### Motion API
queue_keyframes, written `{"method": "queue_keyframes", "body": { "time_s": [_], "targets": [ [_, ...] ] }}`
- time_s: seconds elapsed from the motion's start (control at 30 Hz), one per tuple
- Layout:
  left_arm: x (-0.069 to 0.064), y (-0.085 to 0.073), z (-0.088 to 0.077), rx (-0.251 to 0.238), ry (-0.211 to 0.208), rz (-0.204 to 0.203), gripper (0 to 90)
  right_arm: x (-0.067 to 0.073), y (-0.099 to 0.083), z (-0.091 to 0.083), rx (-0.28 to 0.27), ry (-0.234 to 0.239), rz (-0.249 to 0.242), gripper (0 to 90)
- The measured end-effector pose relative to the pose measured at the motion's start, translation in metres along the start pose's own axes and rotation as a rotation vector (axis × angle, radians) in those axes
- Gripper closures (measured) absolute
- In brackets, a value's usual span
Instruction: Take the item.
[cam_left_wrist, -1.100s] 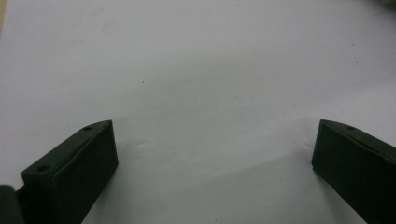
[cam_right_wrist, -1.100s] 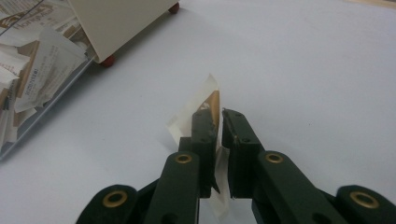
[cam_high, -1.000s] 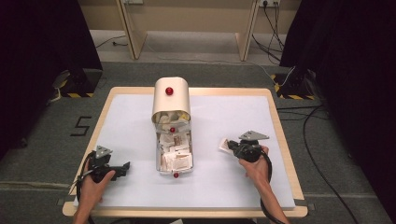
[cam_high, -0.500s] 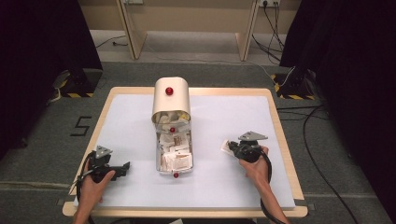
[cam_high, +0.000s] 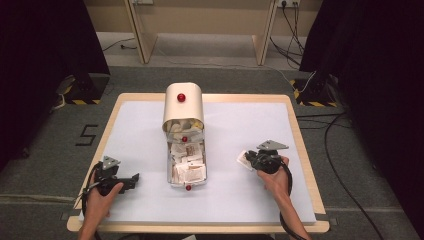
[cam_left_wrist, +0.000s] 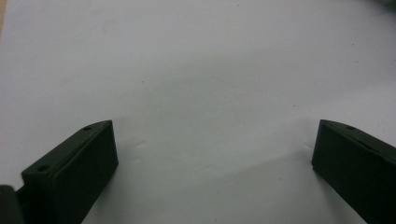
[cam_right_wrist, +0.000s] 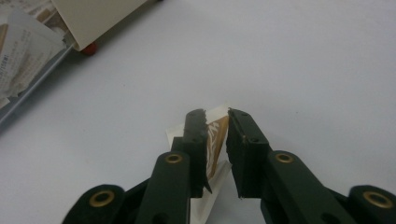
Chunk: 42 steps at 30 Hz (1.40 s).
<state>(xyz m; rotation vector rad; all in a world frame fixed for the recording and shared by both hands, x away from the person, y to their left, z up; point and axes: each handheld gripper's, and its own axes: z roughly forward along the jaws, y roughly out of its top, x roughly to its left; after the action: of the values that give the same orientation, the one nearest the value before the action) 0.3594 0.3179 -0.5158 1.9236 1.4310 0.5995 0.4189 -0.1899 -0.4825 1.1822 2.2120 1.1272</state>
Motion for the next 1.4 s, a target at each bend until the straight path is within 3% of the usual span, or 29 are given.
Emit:
{"method": "queue_keyframes", "body": {
  "time_s": [0.33,0.6,1.0,1.4],
  "targets": [
    [0.0,0.0,0.0,0.0,0.0,0.0,0.0,-0.006,0.006,-0.009,-0.015,0.007,0.092,44.7],
    [0.0,0.0,0.0,0.0,0.0,0.0,0.0,-0.005,0.009,-0.01,0.03,-0.003,0.092,29.9],
    [0.0,0.0,0.0,0.0,0.0,0.0,0.0,-0.004,0.01,-0.027,0.022,-0.006,0.085,20.6],
    [0.0,0.0,0.0,-0.001,0.0,0.0,0.0,-0.011,0.003,-0.04,0.001,-0.018,0.12,20.4]
  ]
}}
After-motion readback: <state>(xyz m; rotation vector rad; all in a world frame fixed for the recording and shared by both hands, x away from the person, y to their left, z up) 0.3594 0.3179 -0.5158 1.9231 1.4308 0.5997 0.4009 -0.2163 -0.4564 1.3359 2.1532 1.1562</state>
